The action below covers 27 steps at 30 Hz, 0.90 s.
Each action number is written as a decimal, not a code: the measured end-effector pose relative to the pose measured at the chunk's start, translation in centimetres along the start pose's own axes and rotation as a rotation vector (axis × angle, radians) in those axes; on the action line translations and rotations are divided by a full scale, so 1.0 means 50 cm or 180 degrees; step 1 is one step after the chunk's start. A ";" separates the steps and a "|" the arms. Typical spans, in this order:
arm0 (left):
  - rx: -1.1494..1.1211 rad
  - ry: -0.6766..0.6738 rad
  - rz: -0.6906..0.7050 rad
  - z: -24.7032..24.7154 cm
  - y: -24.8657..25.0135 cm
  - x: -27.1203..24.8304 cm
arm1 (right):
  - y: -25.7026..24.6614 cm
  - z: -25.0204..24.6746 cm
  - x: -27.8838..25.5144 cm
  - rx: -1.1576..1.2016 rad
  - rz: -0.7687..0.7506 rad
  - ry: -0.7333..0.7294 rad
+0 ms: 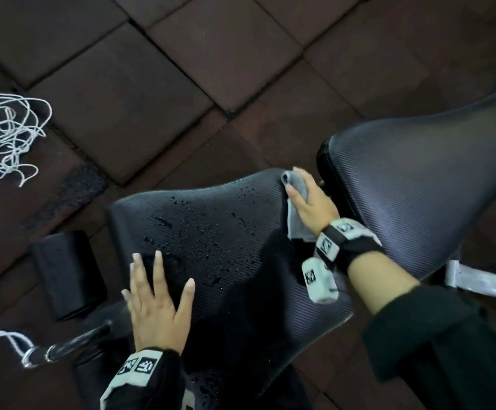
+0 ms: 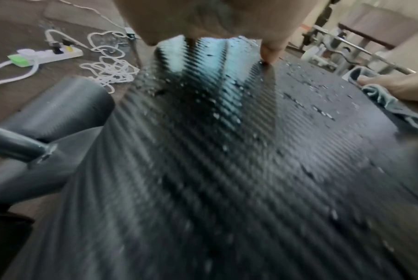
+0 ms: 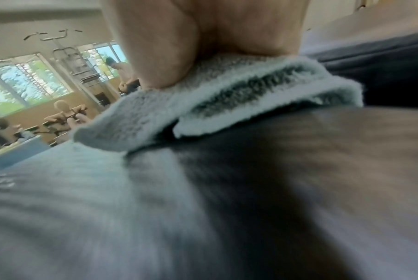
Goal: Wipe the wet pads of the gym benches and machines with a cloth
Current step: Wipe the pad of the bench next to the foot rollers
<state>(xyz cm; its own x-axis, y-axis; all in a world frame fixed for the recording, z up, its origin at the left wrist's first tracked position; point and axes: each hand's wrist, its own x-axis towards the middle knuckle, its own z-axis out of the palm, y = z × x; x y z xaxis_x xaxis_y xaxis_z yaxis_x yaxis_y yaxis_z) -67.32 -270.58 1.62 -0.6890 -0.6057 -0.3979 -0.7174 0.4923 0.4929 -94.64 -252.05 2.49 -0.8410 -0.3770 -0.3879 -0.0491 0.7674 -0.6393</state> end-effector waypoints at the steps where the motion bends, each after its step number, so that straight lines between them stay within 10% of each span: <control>1: -0.0095 -0.0015 -0.0094 -0.002 -0.006 0.009 | -0.018 0.006 0.033 -0.0163 -0.0082 -0.0013; 9: -0.0264 -0.0258 -0.0143 -0.003 -0.021 0.023 | -0.134 0.081 0.072 -0.2244 -0.0777 -0.0028; 18: -0.0266 -0.0190 -0.0086 -0.001 -0.024 0.022 | -0.055 0.138 -0.123 -0.2498 -0.2272 -0.0483; 27: -0.0267 -0.0168 -0.0081 0.005 -0.025 0.022 | 0.007 0.022 -0.012 -0.1899 -0.1262 0.0005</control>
<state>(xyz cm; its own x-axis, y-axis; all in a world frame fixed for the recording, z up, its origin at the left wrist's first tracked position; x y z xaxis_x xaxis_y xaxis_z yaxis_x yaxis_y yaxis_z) -67.20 -271.72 0.37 -0.6767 -0.5825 -0.4503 -0.7252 0.4217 0.5444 -93.55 -252.12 1.77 -0.6995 -0.6860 -0.2004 -0.6372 0.7256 -0.2598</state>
